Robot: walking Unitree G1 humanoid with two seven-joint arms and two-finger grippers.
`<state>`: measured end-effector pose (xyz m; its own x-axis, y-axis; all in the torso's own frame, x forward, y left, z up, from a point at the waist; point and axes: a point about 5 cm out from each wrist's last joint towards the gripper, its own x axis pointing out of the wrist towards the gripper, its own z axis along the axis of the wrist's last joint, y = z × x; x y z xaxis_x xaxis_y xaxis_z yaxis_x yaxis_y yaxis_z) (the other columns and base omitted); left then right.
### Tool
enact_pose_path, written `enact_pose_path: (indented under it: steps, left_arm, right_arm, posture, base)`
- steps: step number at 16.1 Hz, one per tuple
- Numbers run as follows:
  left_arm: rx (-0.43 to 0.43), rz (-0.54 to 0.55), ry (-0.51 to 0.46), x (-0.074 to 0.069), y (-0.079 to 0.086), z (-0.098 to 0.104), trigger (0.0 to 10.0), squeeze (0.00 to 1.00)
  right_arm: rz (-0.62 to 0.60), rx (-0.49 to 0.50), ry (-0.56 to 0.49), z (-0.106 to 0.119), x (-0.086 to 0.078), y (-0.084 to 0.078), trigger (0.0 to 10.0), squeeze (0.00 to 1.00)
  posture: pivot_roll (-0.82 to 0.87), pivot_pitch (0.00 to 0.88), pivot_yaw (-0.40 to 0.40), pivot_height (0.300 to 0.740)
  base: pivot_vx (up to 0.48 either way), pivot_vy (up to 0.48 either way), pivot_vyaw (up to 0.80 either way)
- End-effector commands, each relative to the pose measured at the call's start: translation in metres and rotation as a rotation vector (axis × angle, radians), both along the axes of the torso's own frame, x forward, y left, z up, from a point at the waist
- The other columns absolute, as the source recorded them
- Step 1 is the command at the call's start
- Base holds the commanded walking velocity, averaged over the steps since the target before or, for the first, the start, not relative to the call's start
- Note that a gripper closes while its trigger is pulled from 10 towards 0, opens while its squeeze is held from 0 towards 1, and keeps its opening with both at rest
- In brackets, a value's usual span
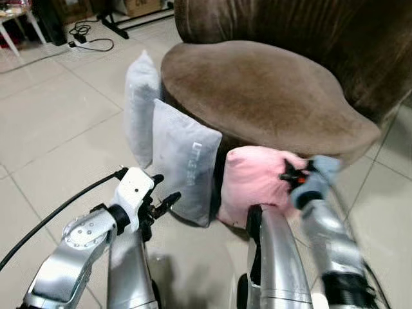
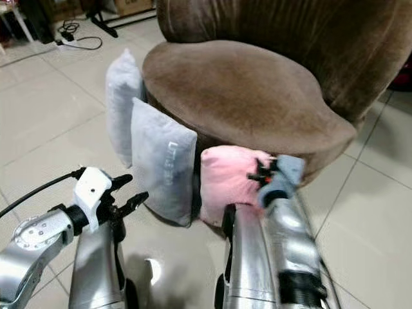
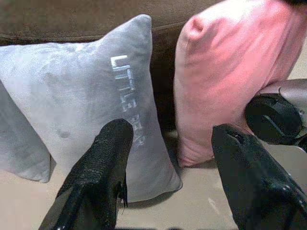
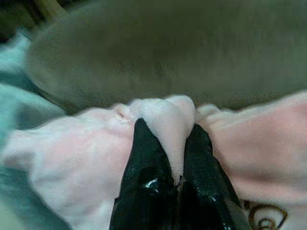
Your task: Move the pillow to the sofa from floor
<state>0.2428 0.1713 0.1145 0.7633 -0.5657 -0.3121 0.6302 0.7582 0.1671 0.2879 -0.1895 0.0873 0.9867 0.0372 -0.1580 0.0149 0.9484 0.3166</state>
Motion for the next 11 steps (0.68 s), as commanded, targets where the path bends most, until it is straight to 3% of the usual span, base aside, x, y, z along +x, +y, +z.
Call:
enact_pose_path:
  steps: [1, 3, 5, 6, 8, 9, 11]
  left_arm:
    - [0.004, -0.004, -0.014, 0.002, 0.000, 0.002, 10.0, 0.00]
    - [0.001, -0.007, -0.019, 0.005, 0.000, 0.002, 10.0, 0.00]
    - [0.000, -0.018, -0.029, 0.010, -0.001, 0.004, 10.0, 0.00]
    - [-0.002, -0.014, -0.035, 0.013, -0.001, 0.005, 10.0, 0.00]
    - [-0.060, 0.018, -0.085, 0.020, -0.004, 0.019, 10.0, 0.00]
    - [-0.088, 0.051, -0.131, 0.026, -0.006, 0.028, 10.0, 0.00]
    - [-0.082, 0.074, -0.176, 0.032, -0.006, 0.036, 10.0, 0.00]
  right_arm:
    - [0.009, 0.067, -0.201, 0.044, 0.000, -0.015, 10.0, 0.00]
    - [-0.016, 0.165, -0.350, 0.079, -0.012, -0.042, 10.0, 0.00]
    - [-0.144, 0.115, -0.517, 0.129, -0.018, -0.074, 10.0, 0.00]
    - [-0.156, 0.096, -0.570, 0.149, -0.019, -0.077, 10.0, 0.00]
    - [-0.153, 0.038, -0.603, 0.176, -0.016, -0.068, 10.0, 0.00]
    - [-0.146, 0.076, -0.628, 0.186, -0.011, -0.053, 10.0, 0.00]
    - [-0.147, 0.042, -0.625, 0.191, -0.005, -0.039, 10.0, 0.00]
  posture:
    - [-0.10, 0.000, 0.006, 0.450]
    - [-0.12, 0.000, 0.022, 0.465]
    - [-0.14, 0.000, 0.053, 0.485]
    - [-0.16, 0.000, 0.075, 0.495]
    - [-0.17, 0.000, 0.089, 0.510]
    - [-0.17, 0.000, 0.086, 0.525]
    - [-0.16, 0.000, 0.075, 0.545]
  base:
    - [0.000, 0.000, 0.00]
    - [0.000, 0.000, 0.00]
    - [0.000, 0.000, 0.00]
    - [0.000, 0.000, 0.00]
    - [0.000, 0.000, 0.00]
    - [0.000, 0.000, 0.00]
    - [0.000, 0.000, 0.00]
